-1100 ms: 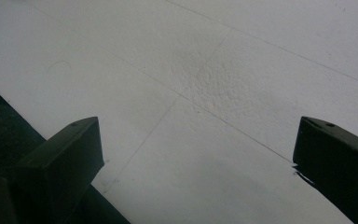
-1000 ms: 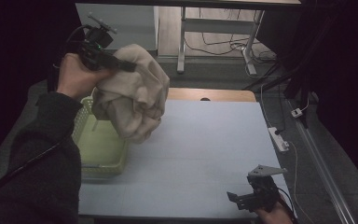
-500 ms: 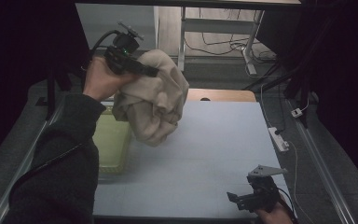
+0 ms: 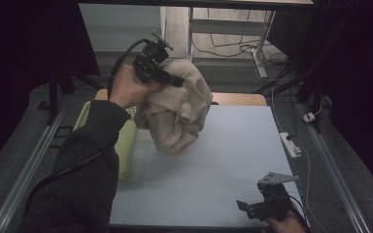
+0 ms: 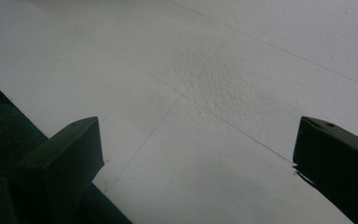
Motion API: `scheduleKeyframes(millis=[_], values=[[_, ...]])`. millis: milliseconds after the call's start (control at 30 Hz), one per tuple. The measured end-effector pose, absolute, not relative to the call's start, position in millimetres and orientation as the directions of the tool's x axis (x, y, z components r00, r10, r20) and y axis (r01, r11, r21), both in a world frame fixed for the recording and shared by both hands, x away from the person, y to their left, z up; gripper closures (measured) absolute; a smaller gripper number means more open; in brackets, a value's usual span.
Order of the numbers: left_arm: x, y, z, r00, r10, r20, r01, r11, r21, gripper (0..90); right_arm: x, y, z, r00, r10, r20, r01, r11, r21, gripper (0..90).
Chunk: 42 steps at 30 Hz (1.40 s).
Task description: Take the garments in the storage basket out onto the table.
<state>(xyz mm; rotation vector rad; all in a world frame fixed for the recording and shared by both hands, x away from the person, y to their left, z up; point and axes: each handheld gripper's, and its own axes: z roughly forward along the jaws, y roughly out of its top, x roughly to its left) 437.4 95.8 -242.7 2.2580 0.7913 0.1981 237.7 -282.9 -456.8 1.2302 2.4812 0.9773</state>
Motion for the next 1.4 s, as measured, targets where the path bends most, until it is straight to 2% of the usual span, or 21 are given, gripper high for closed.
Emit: scheduleKeyframes(millis=[733, 1400], values=[[447.4, 60.2, -289.4, 0.805, 0.588, -0.084, 0.495, -0.586, 0.642, 63.9, 237.1, -282.4, -457.0, -0.643, 0.760, 0.091, 0.623, 0.450, 0.640, 1.3], [456.2, 37.3, -343.7, 0.806, 0.580, -0.118, 0.526, -0.609, 0.594, 62.9, 236.4, -281.9, -457.0, -0.646, 0.758, 0.087, 0.619, 0.454, 0.641, 1.4]])
